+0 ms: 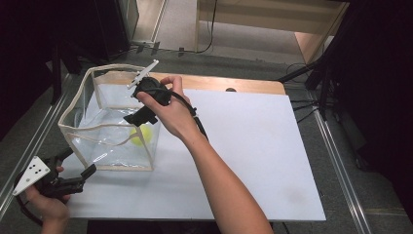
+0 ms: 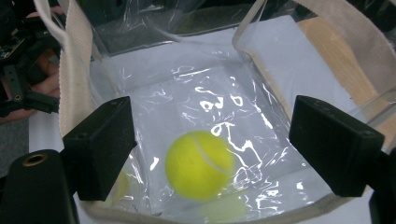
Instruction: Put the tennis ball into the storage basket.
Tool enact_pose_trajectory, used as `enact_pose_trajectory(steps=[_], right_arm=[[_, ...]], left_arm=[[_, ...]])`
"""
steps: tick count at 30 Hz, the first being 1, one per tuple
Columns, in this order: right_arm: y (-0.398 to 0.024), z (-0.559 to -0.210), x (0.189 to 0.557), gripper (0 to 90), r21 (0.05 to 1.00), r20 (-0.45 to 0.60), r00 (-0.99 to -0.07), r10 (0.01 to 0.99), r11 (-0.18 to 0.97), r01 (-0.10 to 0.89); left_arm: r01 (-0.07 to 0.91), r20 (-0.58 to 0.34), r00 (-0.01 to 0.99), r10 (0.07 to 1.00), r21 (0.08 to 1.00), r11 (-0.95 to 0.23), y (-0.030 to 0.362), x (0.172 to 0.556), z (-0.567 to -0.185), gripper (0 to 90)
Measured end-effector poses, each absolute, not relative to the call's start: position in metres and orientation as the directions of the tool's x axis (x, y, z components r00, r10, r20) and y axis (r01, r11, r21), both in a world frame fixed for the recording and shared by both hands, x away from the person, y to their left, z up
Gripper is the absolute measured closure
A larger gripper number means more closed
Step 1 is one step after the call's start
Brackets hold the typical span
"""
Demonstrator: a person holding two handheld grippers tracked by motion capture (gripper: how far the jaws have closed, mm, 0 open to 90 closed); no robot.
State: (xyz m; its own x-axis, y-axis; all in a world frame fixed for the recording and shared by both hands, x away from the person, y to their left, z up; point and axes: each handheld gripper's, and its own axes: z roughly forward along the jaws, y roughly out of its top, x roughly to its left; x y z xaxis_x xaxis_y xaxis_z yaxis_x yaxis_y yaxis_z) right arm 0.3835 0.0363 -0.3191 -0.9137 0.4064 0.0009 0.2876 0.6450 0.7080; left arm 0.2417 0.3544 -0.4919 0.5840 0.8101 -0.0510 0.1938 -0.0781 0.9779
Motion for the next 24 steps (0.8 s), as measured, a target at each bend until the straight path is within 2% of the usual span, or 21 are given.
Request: enact_pose_trajectory(steps=[1, 18, 19, 20, 24], right_arm=[[0.033, -0.317, 0.382, 10.3, 0.720, 0.005, -0.913, 0.409, 0.632, 0.287], [0.005, -0.313, 0.367, 8.0, 0.781, -0.019, -0.863, 0.504, 0.546, 0.302], [0.003, -0.314, 0.366, 7.4, 0.784, -0.019, -0.865, 0.501, 0.544, 0.298], [0.002, -0.314, 0.366, 0.6, 0.788, -0.016, -0.860, 0.510, 0.536, 0.303], [-0.004, -0.316, 0.363, 0.0, 0.797, 0.010, -0.873, 0.487, 0.524, 0.301]], left_arm=[[0.194, -0.051, 0.583, 0.811, 0.978, -0.078, 0.354, 0.242, -0.492, 0.0], [0.192, -0.043, 0.585, 0.810, 0.978, -0.086, 0.353, 0.242, -0.492, 0.0], [0.192, -0.045, 0.585, 0.810, 0.978, -0.085, 0.353, 0.242, -0.492, 0.0], [0.192, -0.045, 0.585, 0.809, 0.978, -0.085, 0.353, 0.242, -0.492, 0.0], [0.191, -0.042, 0.586, 0.810, 0.978, -0.088, 0.353, 0.242, -0.492, 0.0]])
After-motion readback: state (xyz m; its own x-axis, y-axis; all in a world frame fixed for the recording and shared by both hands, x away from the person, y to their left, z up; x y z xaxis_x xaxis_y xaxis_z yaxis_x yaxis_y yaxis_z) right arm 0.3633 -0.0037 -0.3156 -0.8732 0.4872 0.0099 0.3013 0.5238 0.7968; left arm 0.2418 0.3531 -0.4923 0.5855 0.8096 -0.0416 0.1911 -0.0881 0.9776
